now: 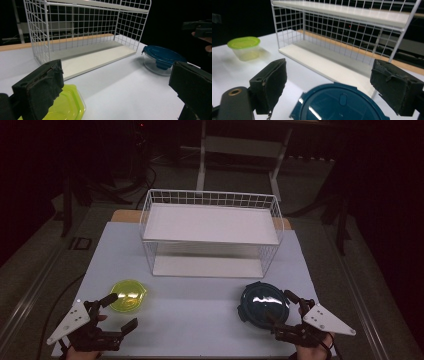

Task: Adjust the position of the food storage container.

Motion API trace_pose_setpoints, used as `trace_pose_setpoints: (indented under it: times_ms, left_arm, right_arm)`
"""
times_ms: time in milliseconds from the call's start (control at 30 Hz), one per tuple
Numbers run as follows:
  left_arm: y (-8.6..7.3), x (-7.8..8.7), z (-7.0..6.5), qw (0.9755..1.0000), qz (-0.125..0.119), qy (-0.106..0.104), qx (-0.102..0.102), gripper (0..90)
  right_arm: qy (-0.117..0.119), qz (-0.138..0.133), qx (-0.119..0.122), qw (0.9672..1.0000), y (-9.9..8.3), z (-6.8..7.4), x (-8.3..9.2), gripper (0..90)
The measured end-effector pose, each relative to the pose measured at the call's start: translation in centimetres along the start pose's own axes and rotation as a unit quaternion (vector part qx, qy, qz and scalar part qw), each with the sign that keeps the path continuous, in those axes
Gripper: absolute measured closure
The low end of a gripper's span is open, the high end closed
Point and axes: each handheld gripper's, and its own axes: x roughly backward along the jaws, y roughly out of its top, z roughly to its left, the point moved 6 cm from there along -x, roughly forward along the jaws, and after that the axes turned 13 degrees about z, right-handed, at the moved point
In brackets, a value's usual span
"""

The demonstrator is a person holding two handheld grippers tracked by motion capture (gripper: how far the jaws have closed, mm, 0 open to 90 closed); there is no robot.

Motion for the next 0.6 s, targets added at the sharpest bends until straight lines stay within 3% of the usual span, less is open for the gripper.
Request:
trace_pose_setpoints:
  times_ms: [200, 333, 600]
  left_arm:
    - [0.1, 0.0, -0.1, 1.0000, -0.003, -0.002, -0.005, 0.0]
    - [0.2, 0.1, -0.2, 0.9999, -0.007, -0.002, -0.008, 0.0]
    - [0.2, -0.2, -0.5, 0.9998, -0.006, -0.010, -0.014, 0.0]
  right_arm:
    - [0.009, 0.001, 0.020, 0.9998, 1.4, 0.6, 0.5, 12.3]
    - [0.013, 0.000, 0.016, 0.9998, 2.1, 0.3, 0.7, 12.5]
    - [-0.018, -0.007, 0.006, 0.9998, 3.6, -1.7, 1.0, 11.2]
